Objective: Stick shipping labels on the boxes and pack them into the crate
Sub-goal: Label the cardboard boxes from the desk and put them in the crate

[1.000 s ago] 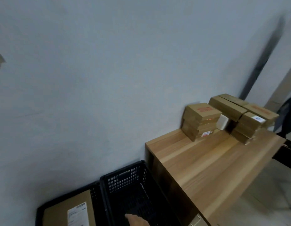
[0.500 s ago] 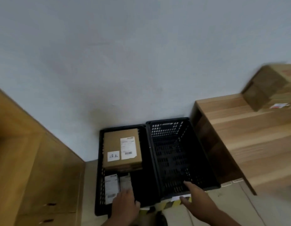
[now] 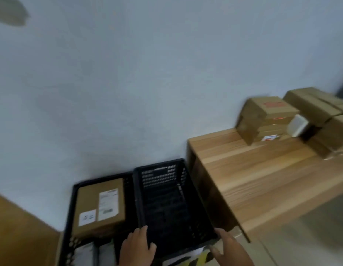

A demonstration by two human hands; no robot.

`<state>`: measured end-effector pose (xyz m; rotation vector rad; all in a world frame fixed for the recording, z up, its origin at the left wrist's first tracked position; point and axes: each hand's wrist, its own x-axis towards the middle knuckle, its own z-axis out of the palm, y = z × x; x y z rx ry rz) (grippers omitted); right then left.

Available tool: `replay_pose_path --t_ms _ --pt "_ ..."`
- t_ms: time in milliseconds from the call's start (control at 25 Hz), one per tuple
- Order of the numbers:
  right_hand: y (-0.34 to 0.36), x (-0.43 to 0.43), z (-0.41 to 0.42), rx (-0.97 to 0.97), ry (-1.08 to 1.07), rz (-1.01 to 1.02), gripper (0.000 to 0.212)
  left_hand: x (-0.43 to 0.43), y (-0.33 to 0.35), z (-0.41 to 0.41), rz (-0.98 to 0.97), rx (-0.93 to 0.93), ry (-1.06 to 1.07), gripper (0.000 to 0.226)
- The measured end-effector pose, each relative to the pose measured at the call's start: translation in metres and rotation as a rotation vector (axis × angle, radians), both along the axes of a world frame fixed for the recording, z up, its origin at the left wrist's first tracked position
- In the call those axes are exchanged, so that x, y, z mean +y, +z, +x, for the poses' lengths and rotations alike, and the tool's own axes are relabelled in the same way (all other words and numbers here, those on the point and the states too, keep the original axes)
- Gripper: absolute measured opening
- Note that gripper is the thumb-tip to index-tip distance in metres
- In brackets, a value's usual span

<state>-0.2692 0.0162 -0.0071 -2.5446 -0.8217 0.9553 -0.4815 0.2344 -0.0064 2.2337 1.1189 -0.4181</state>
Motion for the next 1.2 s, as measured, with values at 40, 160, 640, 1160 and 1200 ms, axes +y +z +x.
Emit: replay_pose_path --t_ms 40,160,640,1160,1200 --pt "0.003 -0.016 0.021 -0.008 -0.02 0.024 0.069 -0.012 0.005 0.031 0.019 -0.019 -0.002 0.065" --pt "0.011 -0.076 0.091 -0.094 -0.094 0.077 0.071 -0.069 0.024 0.129 0.052 -0.041 0.012 0.065" --pt "0.035 -0.18 0.35 -0.19 -0.201 0.159 0.065 -0.149 0.055 0.424 0.088 -0.224 0.03 0.068" --pt "0.078 -0.063 0.613 -0.15 -0.419 0.487 0.061 -0.064 0.105 0.68 0.072 -0.574 0.292 0.061" --pt "0.085 -0.049 0.635 -0.141 -0.468 0.544 0.063 -0.058 0.105 0.691 0.087 -0.58 0.317 0.062"
